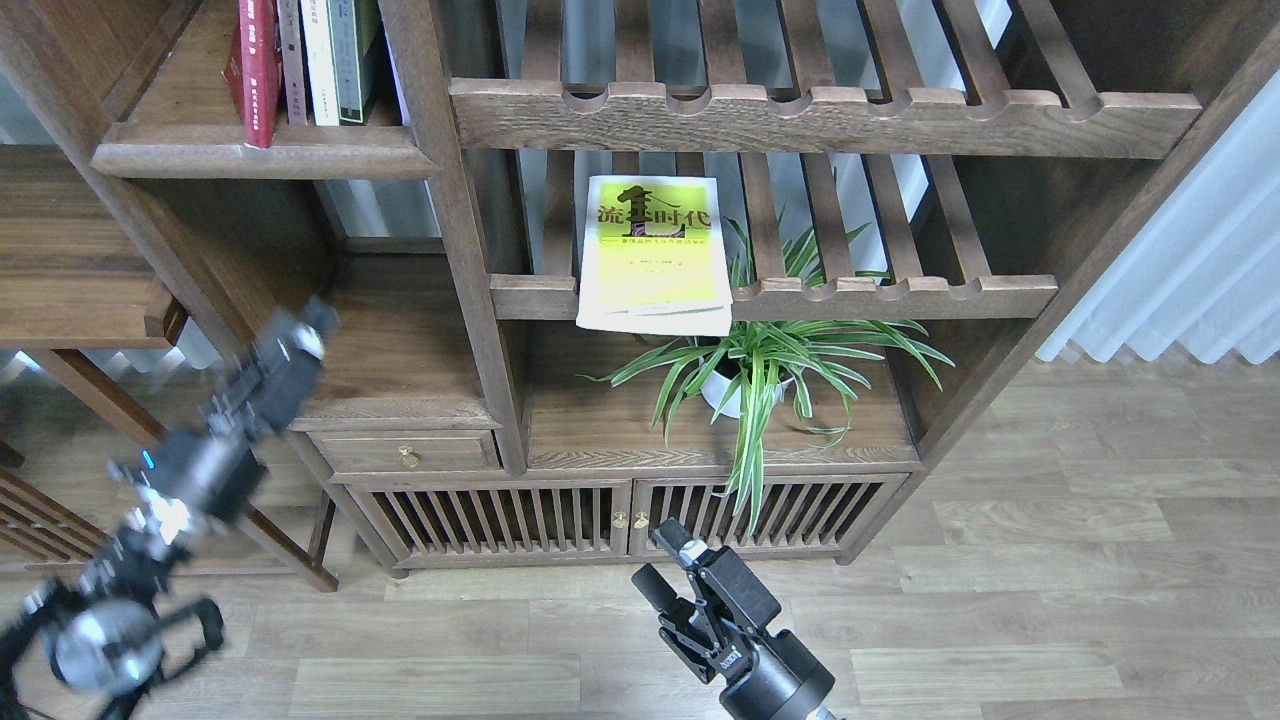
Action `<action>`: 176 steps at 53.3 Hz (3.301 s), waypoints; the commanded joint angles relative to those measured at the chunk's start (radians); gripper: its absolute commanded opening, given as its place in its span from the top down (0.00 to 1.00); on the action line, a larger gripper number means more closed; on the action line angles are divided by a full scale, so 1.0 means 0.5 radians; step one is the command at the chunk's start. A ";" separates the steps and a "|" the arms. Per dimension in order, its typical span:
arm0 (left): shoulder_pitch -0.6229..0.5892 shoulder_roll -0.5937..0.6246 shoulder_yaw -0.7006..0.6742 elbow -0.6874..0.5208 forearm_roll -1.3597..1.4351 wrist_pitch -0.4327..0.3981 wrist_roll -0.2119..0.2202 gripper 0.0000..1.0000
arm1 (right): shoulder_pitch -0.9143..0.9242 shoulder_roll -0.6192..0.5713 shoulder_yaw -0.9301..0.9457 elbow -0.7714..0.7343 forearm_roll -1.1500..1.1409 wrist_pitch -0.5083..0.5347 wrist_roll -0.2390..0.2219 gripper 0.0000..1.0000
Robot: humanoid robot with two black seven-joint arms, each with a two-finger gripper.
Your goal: Organize books on shelf
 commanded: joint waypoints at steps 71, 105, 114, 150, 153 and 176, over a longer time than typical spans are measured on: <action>0.273 -0.145 0.026 0.558 -0.563 0.000 -0.007 0.00 | 0.676 0.000 0.100 -0.555 -0.009 -0.054 0.239 0.02; 0.270 -0.139 0.026 0.592 -0.559 0.000 0.008 0.00 | 1.293 0.000 -0.213 -0.853 0.129 -0.431 0.350 0.02; 0.267 -0.142 0.023 0.586 -0.553 0.000 0.011 0.00 | 1.492 0.000 -0.302 -0.939 0.257 -0.529 0.371 0.02; 0.264 -0.139 -0.011 0.570 -0.547 0.000 0.014 0.00 | 1.772 0.000 -0.348 -1.313 0.334 -0.717 0.420 0.10; 0.264 -0.139 -0.014 0.567 -0.547 0.000 0.014 0.00 | 1.796 0.000 -0.348 -1.316 0.334 -0.717 0.423 0.13; 0.267 -0.081 -0.054 0.500 -0.547 0.000 0.017 0.00 | 1.848 0.000 -0.354 -1.448 0.344 -0.723 0.433 0.35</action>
